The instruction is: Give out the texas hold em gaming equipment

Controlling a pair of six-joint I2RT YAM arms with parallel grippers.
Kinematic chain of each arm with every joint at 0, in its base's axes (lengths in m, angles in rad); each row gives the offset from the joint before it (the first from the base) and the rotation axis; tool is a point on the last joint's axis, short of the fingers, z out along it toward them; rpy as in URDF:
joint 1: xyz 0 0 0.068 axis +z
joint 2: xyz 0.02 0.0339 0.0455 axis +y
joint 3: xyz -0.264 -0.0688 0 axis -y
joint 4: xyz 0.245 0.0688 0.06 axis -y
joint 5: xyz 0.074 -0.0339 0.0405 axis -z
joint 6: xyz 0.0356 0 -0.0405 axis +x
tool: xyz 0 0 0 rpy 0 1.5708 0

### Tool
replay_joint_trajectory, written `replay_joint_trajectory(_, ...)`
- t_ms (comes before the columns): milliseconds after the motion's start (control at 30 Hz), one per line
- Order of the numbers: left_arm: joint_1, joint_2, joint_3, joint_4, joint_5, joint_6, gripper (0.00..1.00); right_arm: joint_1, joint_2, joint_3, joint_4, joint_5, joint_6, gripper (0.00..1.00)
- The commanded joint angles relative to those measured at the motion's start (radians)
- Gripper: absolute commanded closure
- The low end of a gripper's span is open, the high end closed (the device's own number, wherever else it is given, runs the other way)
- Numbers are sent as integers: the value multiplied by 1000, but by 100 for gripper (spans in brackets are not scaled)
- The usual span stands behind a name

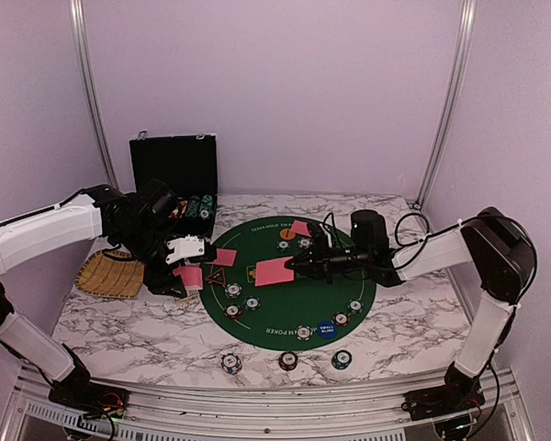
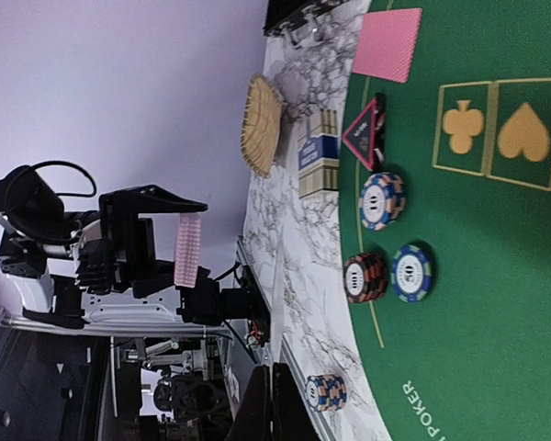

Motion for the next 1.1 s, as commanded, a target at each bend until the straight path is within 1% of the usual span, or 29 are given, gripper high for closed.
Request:
replay_joint_trajectory(0, -2, -25, 18, -15, 10, 4, 81, -52, -27, 1, -303, -15, -221, 100)
replay_joint_trajectory(167, 0, -28, 19, -18, 9, 6, 81, -80, -21, 38, -526, 32, -406, 100)
replay_joint_trajectory(300, -2, -26, 21, -21, 10, 6, 81, -88, 4, 62, -661, 78, -507, 100)
replay_joint_trajectory(567, -1, -25, 22, -24, 15, 3, 81, -96, 25, 96, -786, 159, -606, 100)
replay_joint_trajectory(833, -2, -16, 30, -27, 22, 2, 81, -98, 16, 148, -919, 264, -682, 100)
replay_joint_trajectory(1067, -2, -16, 31, -32, 23, 7, 81, -98, 8, 185, -1022, 321, -746, 99)
